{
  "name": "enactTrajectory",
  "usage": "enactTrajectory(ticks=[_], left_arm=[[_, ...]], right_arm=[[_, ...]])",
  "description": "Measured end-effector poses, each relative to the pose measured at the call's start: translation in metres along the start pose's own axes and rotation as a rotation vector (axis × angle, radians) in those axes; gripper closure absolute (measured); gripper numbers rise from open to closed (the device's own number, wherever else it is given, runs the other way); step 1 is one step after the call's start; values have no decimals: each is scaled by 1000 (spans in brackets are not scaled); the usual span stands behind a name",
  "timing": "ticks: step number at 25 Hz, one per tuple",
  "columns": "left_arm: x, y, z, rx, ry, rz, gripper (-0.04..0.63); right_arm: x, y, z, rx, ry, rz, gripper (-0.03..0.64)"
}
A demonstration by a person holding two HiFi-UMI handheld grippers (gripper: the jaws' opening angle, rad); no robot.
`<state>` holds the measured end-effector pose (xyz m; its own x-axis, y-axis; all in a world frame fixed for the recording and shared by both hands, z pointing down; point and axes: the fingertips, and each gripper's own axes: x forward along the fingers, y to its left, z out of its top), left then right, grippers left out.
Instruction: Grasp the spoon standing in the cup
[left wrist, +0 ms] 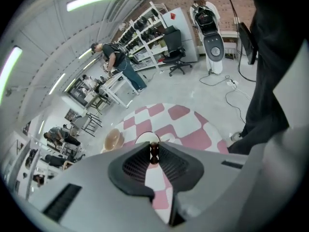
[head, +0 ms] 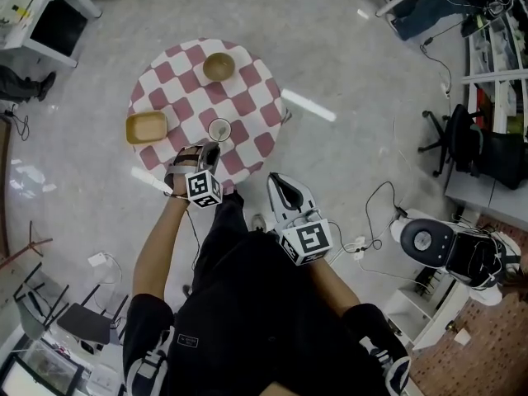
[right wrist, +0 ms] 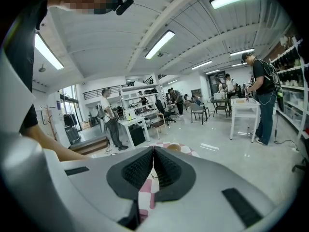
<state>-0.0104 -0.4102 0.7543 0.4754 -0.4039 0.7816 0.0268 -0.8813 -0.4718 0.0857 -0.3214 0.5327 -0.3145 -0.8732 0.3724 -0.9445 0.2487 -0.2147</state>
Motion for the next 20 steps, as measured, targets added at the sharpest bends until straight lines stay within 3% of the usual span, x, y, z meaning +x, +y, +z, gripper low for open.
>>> enactTrajectory(ticks=[3,7,9,16,20], left_arm=[[-35,-2,15,-171,-47,66,540],[-94,1,31,-527,-167,198,542],[-129,-9,36,-649,-200,275,543],[-265,-77,77,-928,-326,516,543],[-332,-108,98,-999,-392,650,543]], right_arm=[[-27,4,-7,0,-15,9,591],[-57,7,-13,-22,-59,37,591],[-75,8,-19,-34,-76,54,591],[-149,23,-43,-62,-107,126,591],[-172,37,-43,-76,-129,171,591]])
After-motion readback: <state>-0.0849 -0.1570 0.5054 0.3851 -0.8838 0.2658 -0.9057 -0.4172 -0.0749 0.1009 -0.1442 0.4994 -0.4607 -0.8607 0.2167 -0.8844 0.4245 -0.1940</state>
